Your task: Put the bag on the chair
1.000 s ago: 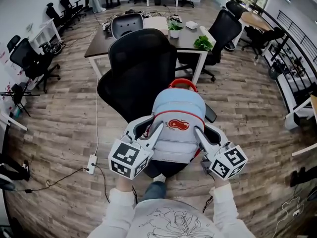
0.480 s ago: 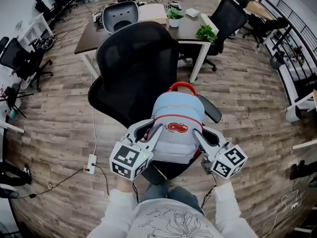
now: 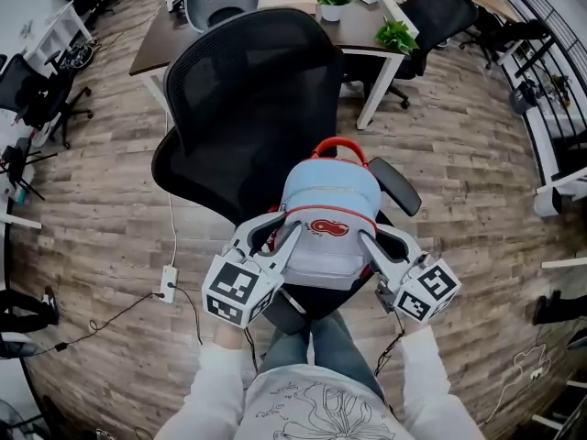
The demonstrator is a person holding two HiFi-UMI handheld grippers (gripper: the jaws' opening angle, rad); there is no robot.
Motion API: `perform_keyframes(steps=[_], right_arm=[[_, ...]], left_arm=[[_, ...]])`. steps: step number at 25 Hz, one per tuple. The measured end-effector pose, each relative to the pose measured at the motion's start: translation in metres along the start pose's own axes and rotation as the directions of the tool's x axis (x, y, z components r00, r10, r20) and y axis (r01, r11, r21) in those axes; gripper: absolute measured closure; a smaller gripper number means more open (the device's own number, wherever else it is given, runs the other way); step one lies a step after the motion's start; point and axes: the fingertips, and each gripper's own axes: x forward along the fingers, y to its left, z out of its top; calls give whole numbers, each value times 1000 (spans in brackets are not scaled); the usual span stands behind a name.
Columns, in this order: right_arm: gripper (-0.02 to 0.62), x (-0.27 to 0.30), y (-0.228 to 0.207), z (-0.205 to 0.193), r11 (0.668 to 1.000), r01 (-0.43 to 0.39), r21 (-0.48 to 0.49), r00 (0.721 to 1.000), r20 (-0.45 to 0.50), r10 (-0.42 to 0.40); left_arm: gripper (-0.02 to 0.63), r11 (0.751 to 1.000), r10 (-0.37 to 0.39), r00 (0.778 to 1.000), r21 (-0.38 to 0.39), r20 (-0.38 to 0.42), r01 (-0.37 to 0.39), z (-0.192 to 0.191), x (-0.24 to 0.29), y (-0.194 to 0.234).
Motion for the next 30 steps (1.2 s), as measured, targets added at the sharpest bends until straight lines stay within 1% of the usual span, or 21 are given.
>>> perform_keyframes(steps=[5, 10, 15, 22, 30], right_arm=[[534, 3, 14, -4, 999, -33, 35, 998, -54, 35], [534, 7, 10, -21, 997, -53, 50, 994, -93, 57], [535, 7, 2, -40, 995, -73, 63, 988, -132, 81], [535, 15, -13, -70, 993, -78, 84, 982, -168, 91], [535, 20, -26, -106, 993, -75, 92, 973, -210, 92]], left_arm=[[509, 999, 22, 998, -40, -55, -24, -8, -16, 1], [509, 997, 33, 995, -70, -98, -40, -28, -13, 3], [511, 996, 37, 989, -78, -145, -49, -47, -7, 0], [512, 994, 37, 981, -98, -192, -56, -78, 9, 5], [512, 991, 32, 967, -120, -254, -65, -116, 20, 7]])
